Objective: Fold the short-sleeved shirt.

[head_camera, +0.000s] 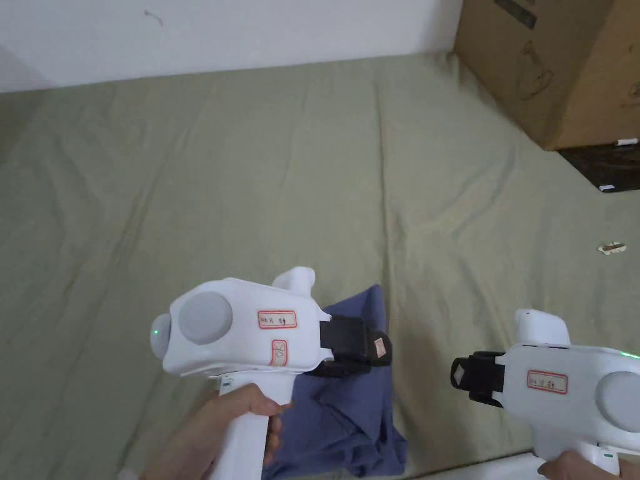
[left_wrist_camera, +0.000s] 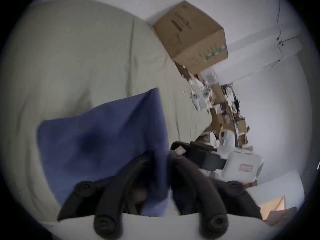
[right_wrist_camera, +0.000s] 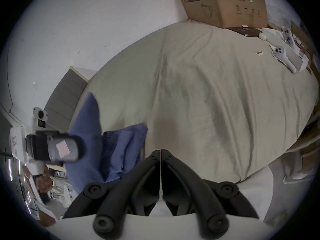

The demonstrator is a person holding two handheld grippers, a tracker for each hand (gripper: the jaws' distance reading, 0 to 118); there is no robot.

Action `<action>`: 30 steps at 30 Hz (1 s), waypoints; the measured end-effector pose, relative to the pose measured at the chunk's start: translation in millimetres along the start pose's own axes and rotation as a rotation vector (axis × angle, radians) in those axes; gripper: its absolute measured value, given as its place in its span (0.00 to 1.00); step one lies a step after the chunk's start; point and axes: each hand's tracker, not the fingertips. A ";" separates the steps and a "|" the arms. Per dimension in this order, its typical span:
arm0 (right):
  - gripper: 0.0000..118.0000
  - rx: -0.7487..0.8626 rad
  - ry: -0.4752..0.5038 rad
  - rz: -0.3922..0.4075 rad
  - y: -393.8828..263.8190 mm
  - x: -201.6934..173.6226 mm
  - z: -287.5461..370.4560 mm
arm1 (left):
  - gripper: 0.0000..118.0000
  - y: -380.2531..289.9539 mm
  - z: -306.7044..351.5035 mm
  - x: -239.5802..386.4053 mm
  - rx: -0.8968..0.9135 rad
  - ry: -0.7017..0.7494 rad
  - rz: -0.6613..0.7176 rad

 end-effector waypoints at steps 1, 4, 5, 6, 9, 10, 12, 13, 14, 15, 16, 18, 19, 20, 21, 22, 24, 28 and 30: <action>0.00 0.000 -0.007 -0.008 -0.8 2.4 -1.6 | 0.78 -1.7 -6.9 -2.0 -0.021 0.004 0.007; 0.00 -0.003 -0.010 -0.025 -0.5 7.9 -2.9 | 0.97 -8.9 -15.0 -5.3 -0.026 0.034 -0.016; 0.00 -0.002 -0.009 -0.028 -1.1 7.1 -3.6 | 0.97 -8.9 -8.7 -8.6 0.003 0.050 -0.014; 0.00 -0.003 -0.007 -0.028 -1.2 6.7 -4.1 | 0.97 -7.2 -1.4 -13.7 0.012 0.051 0.006; 0.00 -0.010 -0.004 -0.019 -1.3 2.2 -5.2 | 0.82 -8.0 28.4 -25.6 0.083 0.042 0.068; 0.00 -0.011 -0.001 -0.016 -1.4 1.5 -6.3 | 0.54 -9.0 38.3 -31.2 0.112 0.037 0.078; 0.00 -0.015 0.007 -0.015 -1.3 0.1 -9.5 | 0.02 -11.6 54.5 -40.4 0.154 0.106 0.092; 0.00 -0.016 0.010 -0.015 -2.3 -1.5 -10.6 | 0.03 -12.9 56.6 -45.5 0.159 0.143 0.086; 0.00 -0.019 0.015 -0.015 -2.3 -2.4 -12.3 | 0.03 -15.5 56.8 -51.6 0.152 0.202 0.089; 0.00 -0.022 0.017 -0.014 -2.1 -3.6 -14.1 | 0.03 -18.6 56.1 -55.9 0.143 0.226 0.103; 0.00 -0.024 0.019 -0.012 -2.1 -4.5 -15.3 | 0.03 -21.3 53.9 -57.9 0.114 0.225 0.093; 0.00 -0.028 0.024 -0.006 -2.3 -5.8 -19.6 | 0.03 -29.7 46.8 -61.1 0.102 0.203 0.099; 0.00 -0.029 0.024 -0.004 -2.3 -6.5 -20.5 | 0.03 -32.3 41.8 -60.2 0.082 0.185 0.103; 0.00 -0.032 0.024 -0.002 -2.2 -7.0 -21.4 | 0.03 -35.0 31.7 -57.4 0.073 0.168 0.106; 0.00 -0.034 0.025 -0.001 -2.8 -7.9 -21.9 | 0.03 -36.7 24.0 -54.2 0.068 0.154 0.104; 0.00 -0.034 0.025 -0.001 -3.1 -7.8 -22.0 | 0.03 -37.4 16.8 -50.8 0.060 0.141 0.108; 0.00 -0.036 0.026 -0.005 -3.6 -6.8 -21.9 | 0.03 -39.1 -5.6 -40.4 0.020 0.089 0.109; 0.00 -0.035 0.018 -0.015 -4.8 -0.7 -19.3 | 0.03 -42.5 -50.4 -25.4 -0.062 0.074 0.078; 0.00 -0.033 0.012 -0.022 -4.6 6.1 -19.2 | 0.03 -45.5 -68.9 -16.8 -0.097 0.096 0.041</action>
